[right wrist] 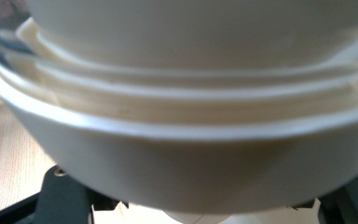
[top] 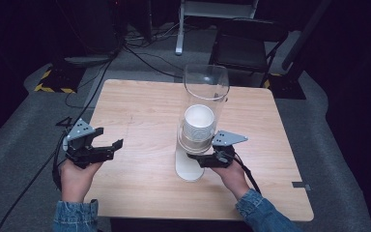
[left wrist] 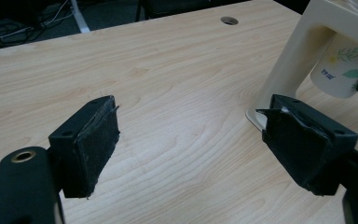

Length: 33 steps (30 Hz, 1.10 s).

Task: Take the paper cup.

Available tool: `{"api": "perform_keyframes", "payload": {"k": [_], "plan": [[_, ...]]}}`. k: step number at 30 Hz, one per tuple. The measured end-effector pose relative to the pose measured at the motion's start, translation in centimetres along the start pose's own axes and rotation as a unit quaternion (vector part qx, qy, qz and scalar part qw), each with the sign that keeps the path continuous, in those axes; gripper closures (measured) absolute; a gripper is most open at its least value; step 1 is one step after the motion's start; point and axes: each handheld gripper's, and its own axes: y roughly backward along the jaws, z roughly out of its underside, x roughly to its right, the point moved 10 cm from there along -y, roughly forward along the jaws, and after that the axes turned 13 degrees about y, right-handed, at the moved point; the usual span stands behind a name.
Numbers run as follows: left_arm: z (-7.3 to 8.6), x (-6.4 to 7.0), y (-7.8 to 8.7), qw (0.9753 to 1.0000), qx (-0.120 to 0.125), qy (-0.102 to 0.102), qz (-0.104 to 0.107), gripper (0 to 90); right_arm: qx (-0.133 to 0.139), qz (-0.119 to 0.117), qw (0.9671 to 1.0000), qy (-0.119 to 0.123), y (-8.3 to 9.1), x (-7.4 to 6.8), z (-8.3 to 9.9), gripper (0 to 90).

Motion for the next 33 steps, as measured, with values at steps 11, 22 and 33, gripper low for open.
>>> {"api": "perform_keyframes", "payload": {"k": [11,22,33], "plan": [[-0.09,0.02,0.19,1.0,0.002,0.001,0.002,18.3,-0.009,-0.001,1.0,0.003,0.2,-0.04,0.18,32.1],[-0.15,0.01,0.31,1.0,0.004,0.005,0.004,18.2,-0.01,-0.006,0.9999,-0.001,0.42,-0.22,0.47,32.3],[-0.12,0.06,0.22,1.0,0.002,0.004,0.004,18.2,0.001,-0.006,0.9999,-0.009,0.31,-0.3,0.52,32.2]]}}
